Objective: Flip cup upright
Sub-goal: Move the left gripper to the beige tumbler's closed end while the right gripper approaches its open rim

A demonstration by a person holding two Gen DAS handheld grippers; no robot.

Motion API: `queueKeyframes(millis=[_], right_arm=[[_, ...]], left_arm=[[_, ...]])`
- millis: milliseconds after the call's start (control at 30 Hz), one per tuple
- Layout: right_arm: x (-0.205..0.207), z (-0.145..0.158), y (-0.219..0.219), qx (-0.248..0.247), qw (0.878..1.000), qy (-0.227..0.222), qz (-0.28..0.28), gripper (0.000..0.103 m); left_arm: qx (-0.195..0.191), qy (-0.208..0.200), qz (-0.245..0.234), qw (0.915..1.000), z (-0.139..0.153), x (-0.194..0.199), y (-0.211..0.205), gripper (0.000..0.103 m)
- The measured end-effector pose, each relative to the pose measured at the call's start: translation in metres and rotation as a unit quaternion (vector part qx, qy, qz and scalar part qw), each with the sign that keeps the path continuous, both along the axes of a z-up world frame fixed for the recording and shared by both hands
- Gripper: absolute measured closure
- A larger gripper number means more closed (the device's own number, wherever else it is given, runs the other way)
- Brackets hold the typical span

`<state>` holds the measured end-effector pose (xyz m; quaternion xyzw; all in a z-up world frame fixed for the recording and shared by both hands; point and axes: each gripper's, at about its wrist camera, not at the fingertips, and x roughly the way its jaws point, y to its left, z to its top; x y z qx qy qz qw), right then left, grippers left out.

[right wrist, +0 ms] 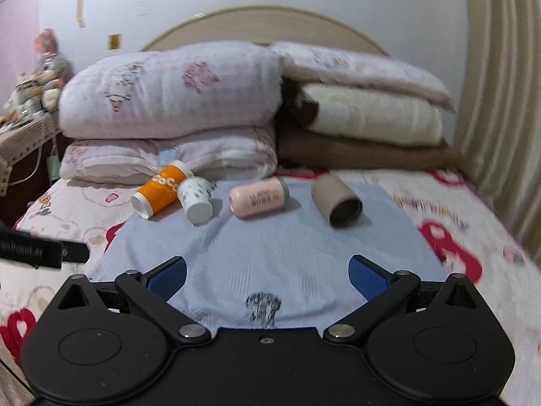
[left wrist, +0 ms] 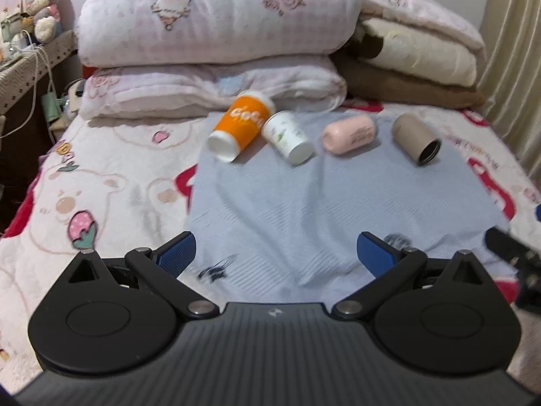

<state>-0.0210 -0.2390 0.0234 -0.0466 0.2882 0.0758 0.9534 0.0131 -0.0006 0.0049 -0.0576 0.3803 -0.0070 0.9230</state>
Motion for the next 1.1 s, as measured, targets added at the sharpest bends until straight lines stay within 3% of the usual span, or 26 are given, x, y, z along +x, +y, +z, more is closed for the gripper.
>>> queueKeyframes(millis=[233,400,533,633,833,1000,1100], right_arm=[[0.027,0.012,-0.021,-0.029,0.992,-0.091,0.077,0.0],[0.079,0.004,-0.046,-0.005,0.993,-0.071,0.097,0.0],[0.118,-0.015,-0.061,0.0,0.992,-0.061,0.108,0.0],[0.144,-0.034,-0.066,-0.016,0.99,-0.078,0.119,0.0],[0.195,-0.076,-0.084,-0.012,0.995,-0.063,0.076,0.0],[0.216,-0.105,-0.086,-0.058,0.993,-0.074,0.076,0.0],[0.236,-0.12,-0.092,-0.056,0.994,-0.072,0.068,0.0]], left_arm=[[-0.03,-0.023,-0.026,0.999,0.028,0.048,-0.026,0.0],[-0.039,-0.019,-0.067,0.9968,0.025,0.094,-0.067,0.0],[-0.062,-0.003,-0.096,0.9934,0.008,0.131,-0.1,0.001],[-0.077,0.009,-0.108,0.9911,-0.01,0.16,-0.122,0.001],[-0.101,0.018,-0.115,0.9881,-0.048,0.212,-0.152,0.002],[-0.137,0.014,-0.126,0.9824,-0.079,0.246,-0.171,0.003],[-0.144,0.01,-0.136,0.9801,-0.094,0.264,-0.183,0.003]])
